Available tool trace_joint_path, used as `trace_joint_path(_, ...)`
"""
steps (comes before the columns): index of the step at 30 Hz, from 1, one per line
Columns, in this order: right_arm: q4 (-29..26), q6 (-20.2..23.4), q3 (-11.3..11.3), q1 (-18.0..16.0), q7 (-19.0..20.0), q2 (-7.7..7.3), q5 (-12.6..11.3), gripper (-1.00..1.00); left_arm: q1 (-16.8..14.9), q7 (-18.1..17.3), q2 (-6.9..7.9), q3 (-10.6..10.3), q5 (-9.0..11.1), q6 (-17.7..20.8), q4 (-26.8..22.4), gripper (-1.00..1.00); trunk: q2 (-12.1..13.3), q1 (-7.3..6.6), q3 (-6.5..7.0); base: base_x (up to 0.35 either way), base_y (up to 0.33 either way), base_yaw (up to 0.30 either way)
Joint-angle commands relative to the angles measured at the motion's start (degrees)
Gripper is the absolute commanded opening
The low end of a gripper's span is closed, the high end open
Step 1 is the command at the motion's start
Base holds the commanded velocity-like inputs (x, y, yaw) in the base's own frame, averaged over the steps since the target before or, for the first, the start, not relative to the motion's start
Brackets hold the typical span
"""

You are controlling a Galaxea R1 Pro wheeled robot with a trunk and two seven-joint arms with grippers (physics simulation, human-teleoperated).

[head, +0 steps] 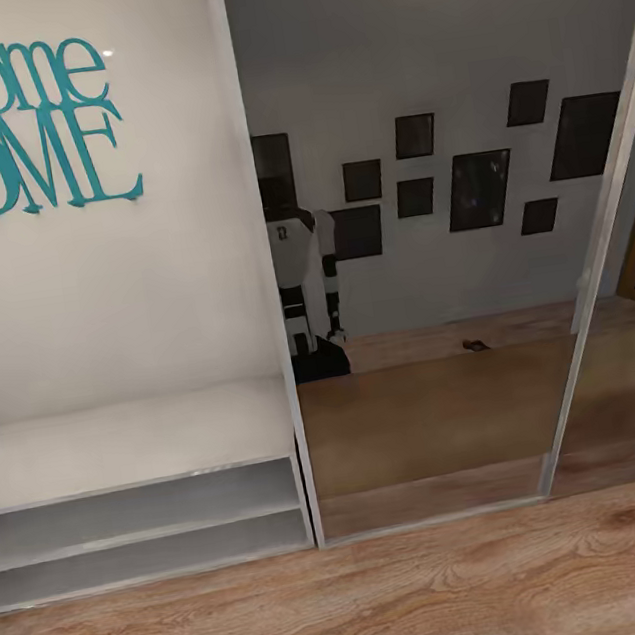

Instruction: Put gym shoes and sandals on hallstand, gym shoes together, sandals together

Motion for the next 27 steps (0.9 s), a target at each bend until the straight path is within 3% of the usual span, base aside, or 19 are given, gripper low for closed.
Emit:
trace_joint_path(1, -0.3, -0.3, 0.0, -0.3, 0.0, -0.33, 0.3, 1.0, -0.3, 0.0, 0.33, 0.3, 0.3, -0.3, -0.3, 1.0, 0.0, 0.0, -0.03, 0.0, 0.0, 0.0)
trace_joint_path(4, -1.3, -1.3, 0.1, -1.0, -0.1, -0.79, 0.3, 1.0, -1.3, 0.0, 1.3, 1.3, 0.9, -1.3, -1.3, 1.0, 0.0, 0.0, -0.03, 0.0, 0.0, 0.0)
trace_joint_path(7, -2.3, -2.3, 0.1, -1.0, -0.1, -0.4, 0.4, 1.0, -1.5, 0.0, 1.09, 2.0, 0.7, -2.3, -2.3, 1.0, 0.0, 0.0, -0.03, 0.0, 0.0, 0.0)
trace_joint_path(11, -3.6, -1.8, 0.2, -1.2, -0.2, 0.89, 0.4, 1.0, -0.2, 0.1, 0.24, 0.7, 0.0, -1.7, -1.3, 1.0, 0.0, 0.0, -0.03, 0.0, 0.0, 0.0)
trace_joint_path(16, -2.6, -0.1, 0.2, -1.3, -0.2, 1.17, 0.3, 1.0, 1.0, 0.2, 0.18, 0.0, -0.2, -0.1, 0.3, 1.0, 0.0, 0.0, -0.03, 0.0, 0.0, 0.0)
trace_joint_path(22, -2.4, 0.5, 0.2, -1.3, -0.2, 1.01, 0.3, 1.0, 1.1, 0.2, 0.43, -0.1, -0.2, 1.5, 1.3, 1.0, 0.0, 0.0, -0.03, 0.0, 0.0, 0.0)
trace_joint_path(27, -3.2, 0.5, 0.1, -1.3, -0.2, -0.3, 0.2, 1.0, 1.0, 0.2, 1.2, -0.1, -0.1, 1.6, 1.1, 1.0, 0.0, 0.0, -0.03, 0.0, 0.0, 0.0)
